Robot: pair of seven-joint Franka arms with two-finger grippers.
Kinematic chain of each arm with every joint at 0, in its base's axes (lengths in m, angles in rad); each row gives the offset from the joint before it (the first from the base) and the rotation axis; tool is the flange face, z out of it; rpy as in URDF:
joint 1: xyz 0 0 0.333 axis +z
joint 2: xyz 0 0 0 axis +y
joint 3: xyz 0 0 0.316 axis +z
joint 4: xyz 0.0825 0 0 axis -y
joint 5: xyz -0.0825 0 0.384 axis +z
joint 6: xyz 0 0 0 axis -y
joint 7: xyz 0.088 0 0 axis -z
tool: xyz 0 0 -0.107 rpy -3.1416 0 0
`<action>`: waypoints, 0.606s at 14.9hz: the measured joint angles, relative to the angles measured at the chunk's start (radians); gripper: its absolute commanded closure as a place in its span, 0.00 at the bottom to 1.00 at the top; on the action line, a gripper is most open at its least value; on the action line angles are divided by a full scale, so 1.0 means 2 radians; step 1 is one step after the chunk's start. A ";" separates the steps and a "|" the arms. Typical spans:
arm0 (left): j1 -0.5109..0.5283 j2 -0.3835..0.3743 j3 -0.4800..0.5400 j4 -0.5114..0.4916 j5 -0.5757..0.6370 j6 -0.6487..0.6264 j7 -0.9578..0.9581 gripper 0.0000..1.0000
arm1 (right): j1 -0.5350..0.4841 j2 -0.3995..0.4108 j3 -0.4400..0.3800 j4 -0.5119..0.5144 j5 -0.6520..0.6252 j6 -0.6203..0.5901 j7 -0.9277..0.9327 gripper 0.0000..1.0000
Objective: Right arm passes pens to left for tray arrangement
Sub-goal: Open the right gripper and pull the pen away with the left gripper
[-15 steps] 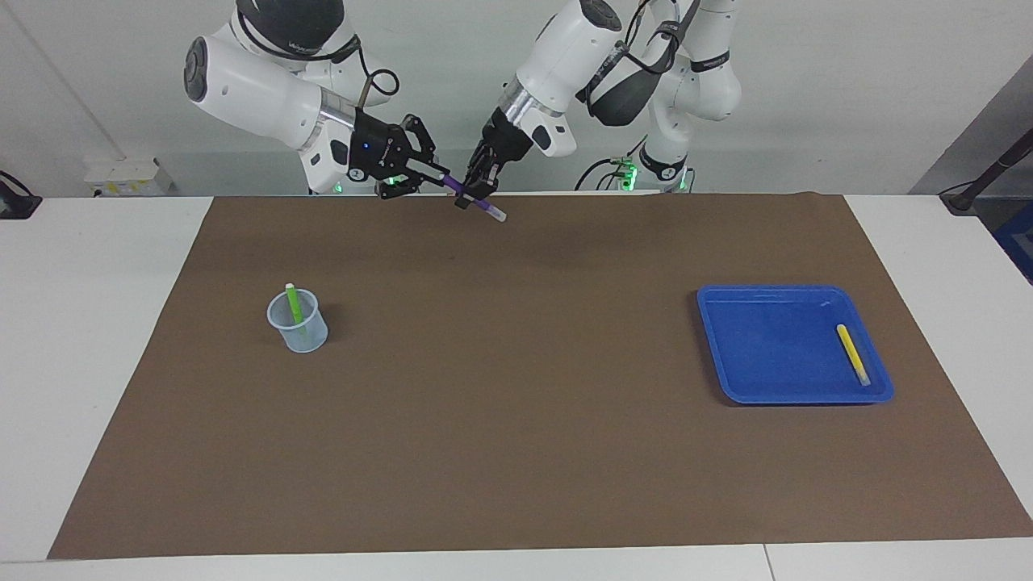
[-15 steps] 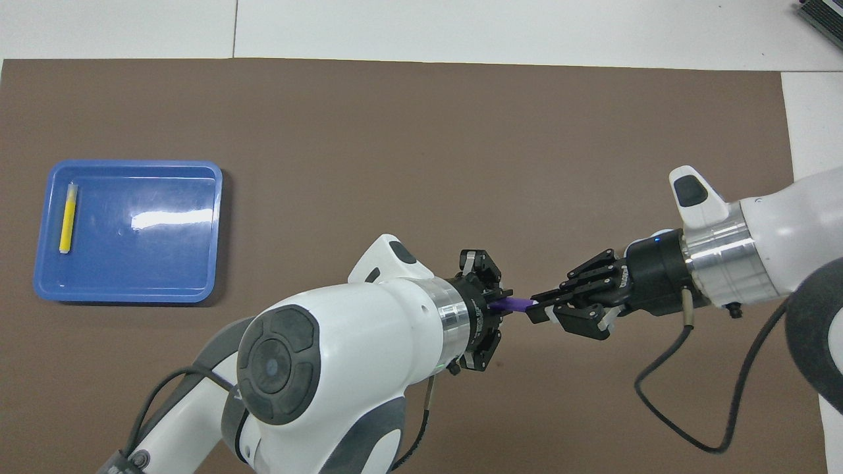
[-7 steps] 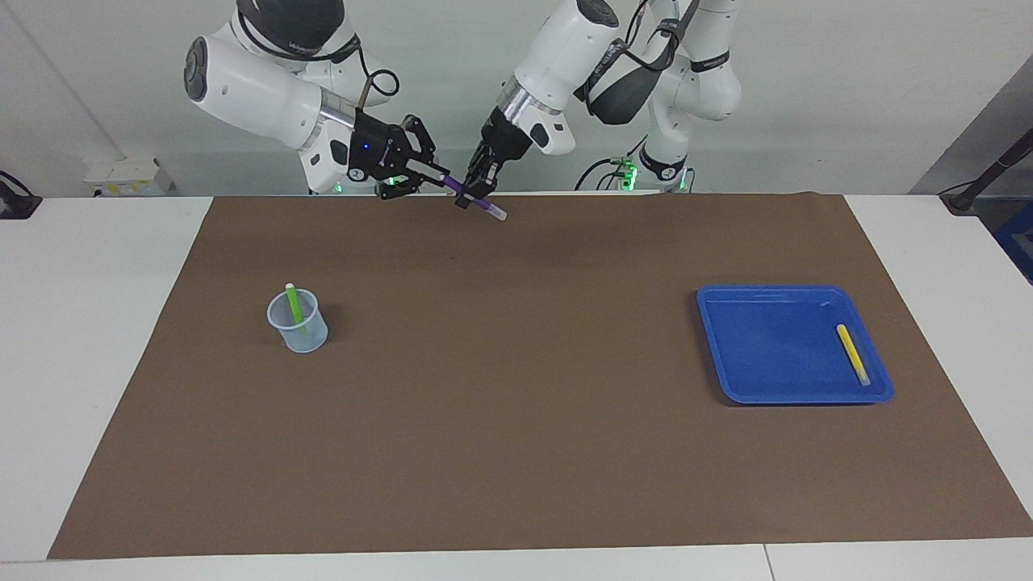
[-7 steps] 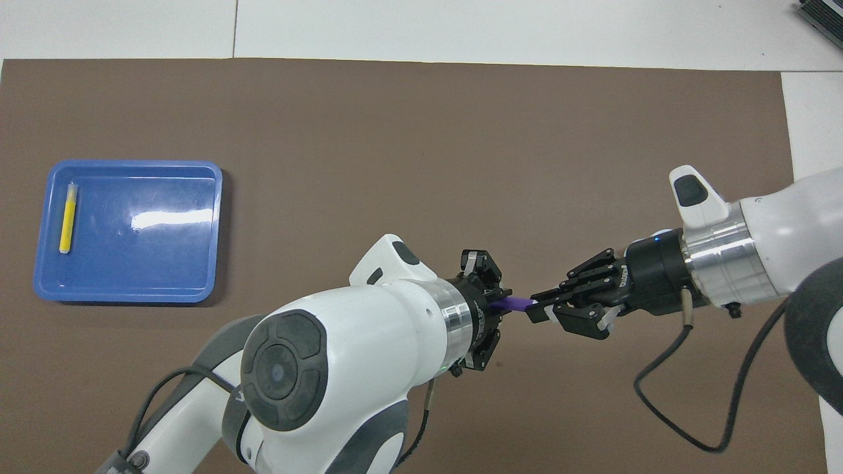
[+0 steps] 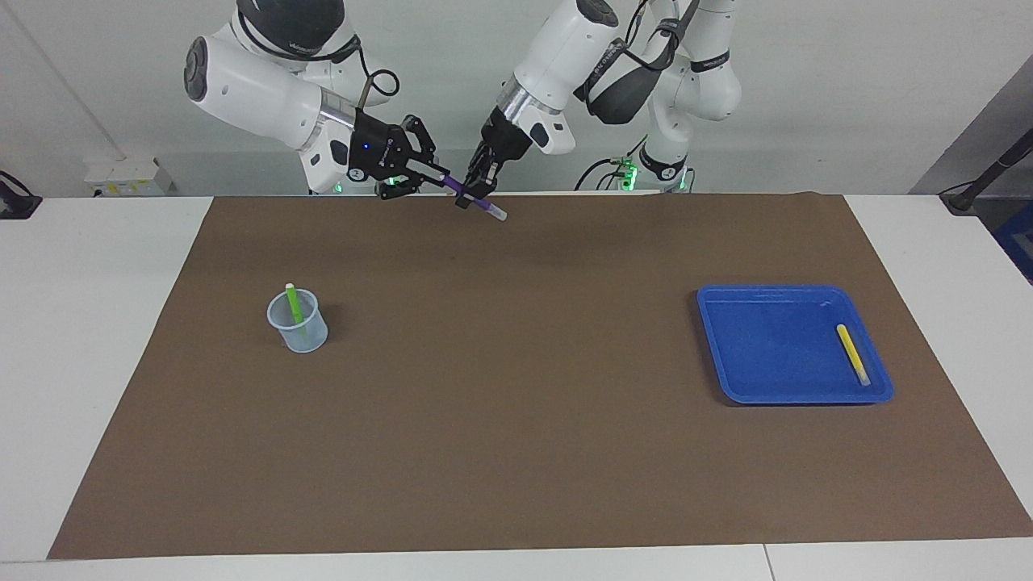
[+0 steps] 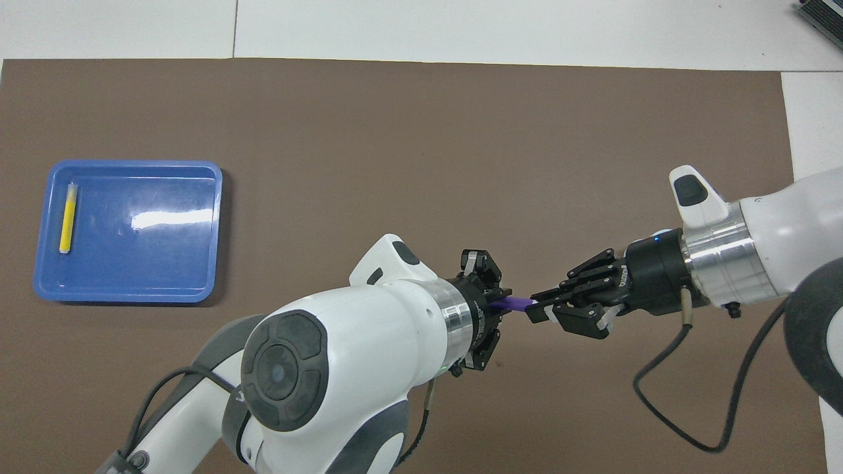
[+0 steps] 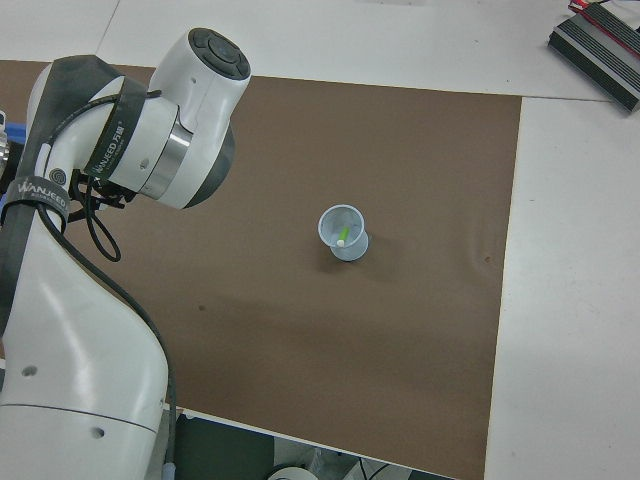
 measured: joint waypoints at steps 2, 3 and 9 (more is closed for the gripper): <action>0.000 0.001 0.000 0.000 0.001 -0.001 0.000 1.00 | 0.004 -0.001 0.000 0.000 0.000 0.007 0.016 0.00; 0.000 0.001 0.000 0.000 0.001 -0.002 0.000 1.00 | 0.007 -0.001 0.000 0.000 0.000 0.009 0.026 0.00; 0.012 0.003 0.007 0.000 0.021 -0.027 0.009 1.00 | 0.012 -0.002 -0.001 0.000 -0.002 0.013 0.038 0.00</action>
